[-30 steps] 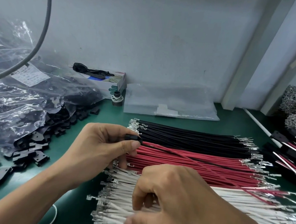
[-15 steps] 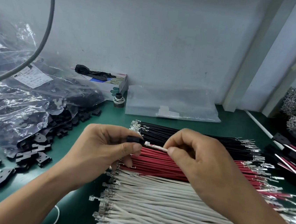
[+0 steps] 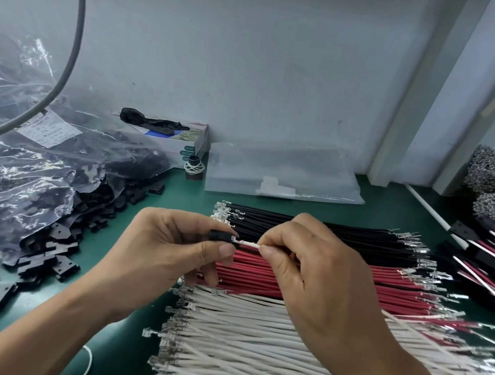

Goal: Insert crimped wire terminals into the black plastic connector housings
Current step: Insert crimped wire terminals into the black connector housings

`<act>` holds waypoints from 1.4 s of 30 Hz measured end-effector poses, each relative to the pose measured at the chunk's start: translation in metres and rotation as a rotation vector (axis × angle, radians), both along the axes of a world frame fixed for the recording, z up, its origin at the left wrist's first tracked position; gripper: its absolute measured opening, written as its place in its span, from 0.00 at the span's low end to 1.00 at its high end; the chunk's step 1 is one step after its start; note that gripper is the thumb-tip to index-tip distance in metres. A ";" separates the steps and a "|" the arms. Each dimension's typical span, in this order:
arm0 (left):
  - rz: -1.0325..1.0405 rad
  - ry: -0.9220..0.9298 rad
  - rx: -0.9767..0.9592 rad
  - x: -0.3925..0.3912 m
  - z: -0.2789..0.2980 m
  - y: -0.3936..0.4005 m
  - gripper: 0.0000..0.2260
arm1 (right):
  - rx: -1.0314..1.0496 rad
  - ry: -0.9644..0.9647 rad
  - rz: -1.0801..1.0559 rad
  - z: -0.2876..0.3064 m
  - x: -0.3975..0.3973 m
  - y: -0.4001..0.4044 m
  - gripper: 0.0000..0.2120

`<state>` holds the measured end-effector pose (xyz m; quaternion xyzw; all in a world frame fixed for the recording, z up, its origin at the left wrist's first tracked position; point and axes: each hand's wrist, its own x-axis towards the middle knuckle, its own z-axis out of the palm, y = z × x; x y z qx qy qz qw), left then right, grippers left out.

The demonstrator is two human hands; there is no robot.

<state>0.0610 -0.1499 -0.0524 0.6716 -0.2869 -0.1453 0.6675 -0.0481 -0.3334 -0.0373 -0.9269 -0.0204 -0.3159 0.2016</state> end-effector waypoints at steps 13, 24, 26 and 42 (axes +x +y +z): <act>-0.048 -0.059 0.069 0.001 0.003 0.000 0.12 | -0.035 -0.081 0.060 0.002 0.006 -0.001 0.11; -0.012 -0.145 0.011 -0.001 0.010 0.002 0.10 | -0.175 -0.190 0.083 0.011 0.012 -0.004 0.12; 0.037 -0.161 -0.054 0.003 0.013 0.002 0.11 | -0.216 -0.183 0.043 0.017 0.011 -0.008 0.12; 0.634 -0.875 1.075 0.101 -0.059 0.048 0.23 | -0.449 -0.492 -0.068 0.082 -0.037 -0.046 0.12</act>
